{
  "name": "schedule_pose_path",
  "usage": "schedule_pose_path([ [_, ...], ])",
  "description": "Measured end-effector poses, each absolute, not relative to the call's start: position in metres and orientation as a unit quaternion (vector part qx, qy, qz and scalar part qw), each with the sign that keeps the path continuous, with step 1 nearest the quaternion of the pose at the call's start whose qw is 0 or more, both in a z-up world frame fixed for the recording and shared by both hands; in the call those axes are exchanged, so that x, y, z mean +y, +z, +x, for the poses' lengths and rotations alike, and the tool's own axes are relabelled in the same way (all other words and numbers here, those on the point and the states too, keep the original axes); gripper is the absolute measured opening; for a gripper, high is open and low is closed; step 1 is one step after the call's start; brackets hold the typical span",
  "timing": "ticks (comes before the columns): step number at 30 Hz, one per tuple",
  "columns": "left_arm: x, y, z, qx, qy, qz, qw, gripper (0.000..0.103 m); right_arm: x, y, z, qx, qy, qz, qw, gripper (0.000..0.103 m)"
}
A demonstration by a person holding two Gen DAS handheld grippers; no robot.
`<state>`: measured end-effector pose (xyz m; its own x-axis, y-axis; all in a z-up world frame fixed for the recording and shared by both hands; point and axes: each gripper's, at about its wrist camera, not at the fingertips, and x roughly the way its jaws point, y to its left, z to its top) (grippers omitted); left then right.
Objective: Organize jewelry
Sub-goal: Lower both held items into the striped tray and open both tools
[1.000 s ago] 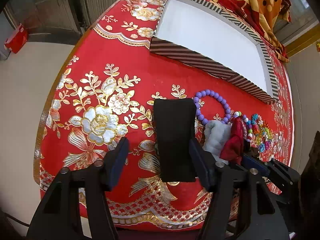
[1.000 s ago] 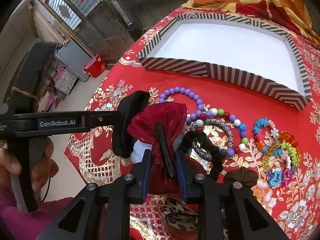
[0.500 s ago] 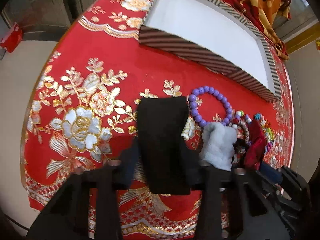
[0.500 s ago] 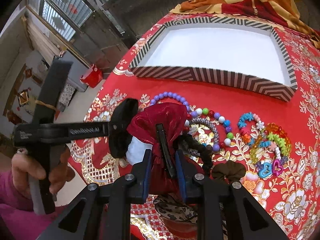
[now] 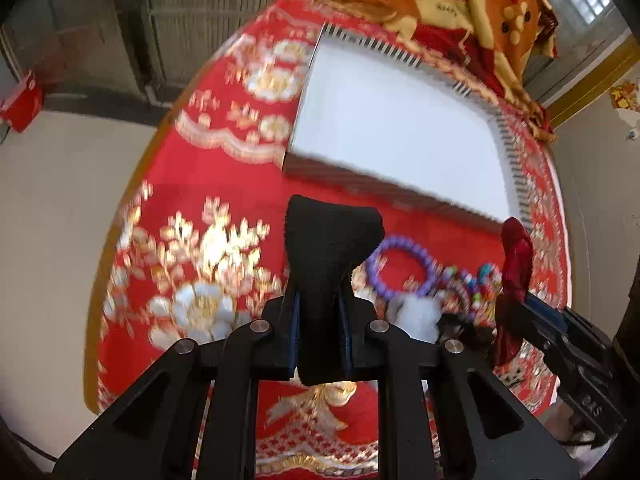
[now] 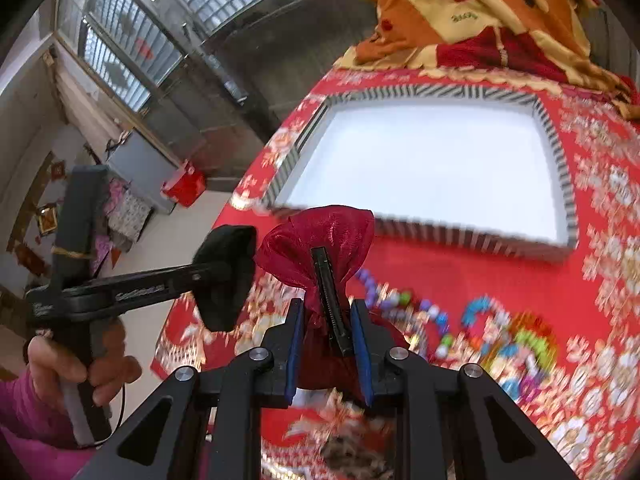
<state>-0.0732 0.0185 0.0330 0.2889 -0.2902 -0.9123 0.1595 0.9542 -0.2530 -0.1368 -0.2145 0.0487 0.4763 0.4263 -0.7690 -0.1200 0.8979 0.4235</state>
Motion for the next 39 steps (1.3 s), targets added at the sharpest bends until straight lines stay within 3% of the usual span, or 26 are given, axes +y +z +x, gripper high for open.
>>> schedule_pose_path([
  [10, -0.011, 0.062, -0.005, 0.543, -0.151, -0.023, 0.826, 0.015, -0.213, 0.061, -0.059, 0.489, 0.11, 0.138, 0.854, 0.022],
  [18, -0.032, 0.028, 0.056, 0.573, -0.149, -0.006, 0.806, 0.015, -0.206, 0.027, 0.0, 0.524, 0.08, 0.167, 0.831, 0.022],
  [28, -0.047, -0.009, 0.075, 0.604, -0.154, 0.021, 0.782, 0.015, -0.21, -0.018, 0.019, 0.561, 0.048, 0.212, 0.799, 0.023],
  [30, -0.047, -0.012, 0.076, 0.607, -0.151, 0.02, 0.78, 0.022, -0.215, -0.024, 0.019, 0.565, 0.052, 0.234, 0.789, 0.027],
  [33, -0.046, -0.012, 0.076, 0.607, -0.153, 0.013, 0.78, 0.033, -0.22, -0.021, 0.014, 0.558, 0.056, 0.248, 0.79, 0.041],
  [37, -0.046, -0.001, 0.068, 0.593, -0.152, 0.014, 0.79, 0.056, -0.228, -0.001, 0.006, 0.547, 0.051, 0.248, 0.798, 0.042],
  [39, -0.045, 0.009, 0.061, 0.581, -0.153, 0.013, 0.799, 0.057, -0.235, 0.014, -0.004, 0.537, 0.051, 0.247, 0.805, 0.042],
])
